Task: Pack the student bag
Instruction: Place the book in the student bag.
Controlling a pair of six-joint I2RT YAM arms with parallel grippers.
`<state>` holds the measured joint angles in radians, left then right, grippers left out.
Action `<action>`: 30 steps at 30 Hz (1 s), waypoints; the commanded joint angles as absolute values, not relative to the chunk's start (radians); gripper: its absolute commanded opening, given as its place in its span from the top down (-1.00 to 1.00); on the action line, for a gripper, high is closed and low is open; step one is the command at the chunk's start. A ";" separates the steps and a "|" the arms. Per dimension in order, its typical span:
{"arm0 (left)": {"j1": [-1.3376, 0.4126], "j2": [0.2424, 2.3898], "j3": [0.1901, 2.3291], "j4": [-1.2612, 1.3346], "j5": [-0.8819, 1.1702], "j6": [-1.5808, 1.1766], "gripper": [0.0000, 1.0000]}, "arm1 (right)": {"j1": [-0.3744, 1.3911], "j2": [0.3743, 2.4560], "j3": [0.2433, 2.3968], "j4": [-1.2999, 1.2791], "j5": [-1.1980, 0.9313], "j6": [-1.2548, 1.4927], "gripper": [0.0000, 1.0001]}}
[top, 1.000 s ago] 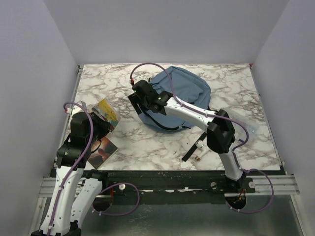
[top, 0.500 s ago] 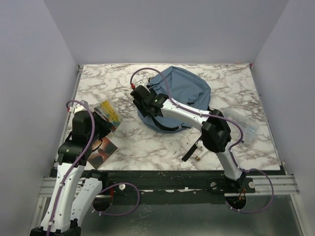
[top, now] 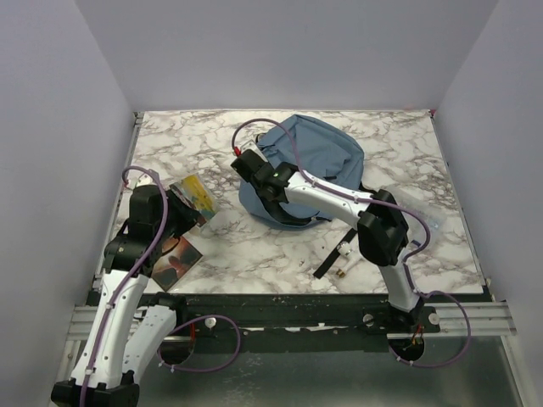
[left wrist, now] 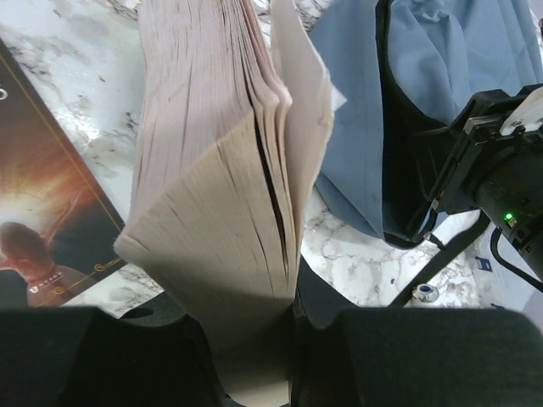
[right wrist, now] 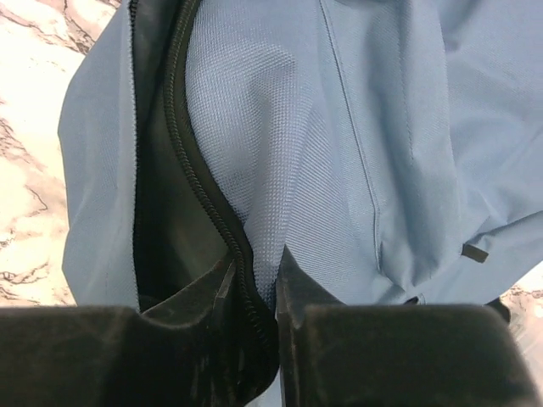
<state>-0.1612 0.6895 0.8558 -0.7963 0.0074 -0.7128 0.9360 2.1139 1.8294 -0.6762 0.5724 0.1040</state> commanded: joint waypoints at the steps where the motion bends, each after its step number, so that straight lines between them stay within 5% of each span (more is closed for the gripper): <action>1: -0.161 0.706 0.879 -0.665 0.134 -0.738 1.00 | 0.939 2.042 1.839 -0.728 0.610 0.112 0.76; 3: -0.161 0.729 0.897 -0.646 0.199 -0.737 1.00 | 0.937 2.025 1.852 -0.730 0.615 0.103 0.99; 14: -0.166 0.834 0.743 -0.116 0.670 -1.099 1.00 | 0.811 1.935 1.911 -0.713 0.289 0.230 0.99; 30: -0.303 1.029 0.691 0.132 0.425 -1.272 1.00 | 0.694 1.874 1.876 -0.577 -0.050 0.442 0.99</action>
<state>-0.2596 0.9668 0.6319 -0.0719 0.4622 -1.2369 0.6930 1.9297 1.8633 -0.6697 0.0681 0.3855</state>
